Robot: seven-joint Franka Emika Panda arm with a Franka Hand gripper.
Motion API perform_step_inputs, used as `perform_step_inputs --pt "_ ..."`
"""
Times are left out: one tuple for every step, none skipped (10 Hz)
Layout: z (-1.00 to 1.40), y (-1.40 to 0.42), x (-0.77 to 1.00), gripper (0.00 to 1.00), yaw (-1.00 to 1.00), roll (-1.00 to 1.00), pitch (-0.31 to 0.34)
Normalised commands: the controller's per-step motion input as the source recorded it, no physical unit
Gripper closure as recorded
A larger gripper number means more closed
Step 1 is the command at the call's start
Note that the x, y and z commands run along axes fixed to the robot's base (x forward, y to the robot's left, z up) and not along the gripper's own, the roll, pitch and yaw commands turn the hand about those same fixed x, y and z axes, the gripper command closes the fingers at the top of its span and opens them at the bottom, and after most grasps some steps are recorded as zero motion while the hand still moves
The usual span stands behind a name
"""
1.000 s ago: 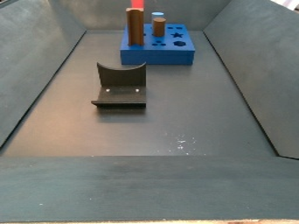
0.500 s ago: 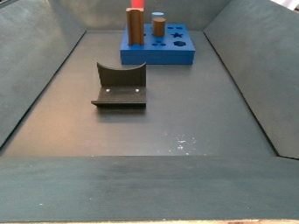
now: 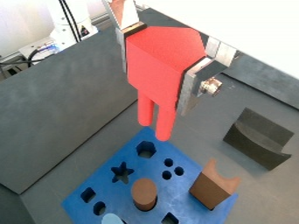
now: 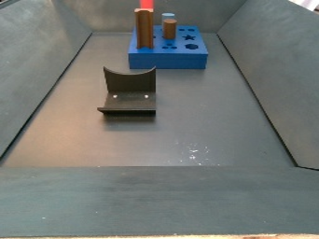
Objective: Pick up the 3 prong object. Move up. Move to above the board. Insert the 3 prong object.
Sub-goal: Insert the 3 prong object.
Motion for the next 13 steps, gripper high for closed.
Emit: perform_step_inputs --pt "-0.35 0.07 0.0 1.0 0.0 0.05 -0.039" --pt "-0.46 0.14 0.04 1.0 0.0 0.06 -0.021" --pt "-0.62 0.19 0.16 1.0 -0.06 0.01 0.0" --pt "-0.66 0.22 0.13 1.0 -0.45 -0.02 0.0" --pt "-0.76 0.24 0.2 1.0 -0.67 -0.08 0.0" --pt "-0.76 0.11 0.21 1.0 -0.87 -0.04 0.0" --pt "-0.77 0.07 0.2 1.0 -0.91 -0.05 0.0" --pt "-0.77 0.0 0.02 1.0 -0.95 -0.05 -0.031" --pt "-0.79 0.0 0.0 1.0 -1.0 -0.03 -0.064" --pt "-0.81 0.0 -0.03 1.0 -1.0 0.0 -0.09" --pt "-0.81 0.0 -0.03 1.0 -1.0 0.0 -0.086" --pt "-0.83 0.0 -0.03 1.0 -1.0 0.0 -0.101" --pt "-0.85 0.0 -0.03 1.0 -1.0 0.0 -0.124"
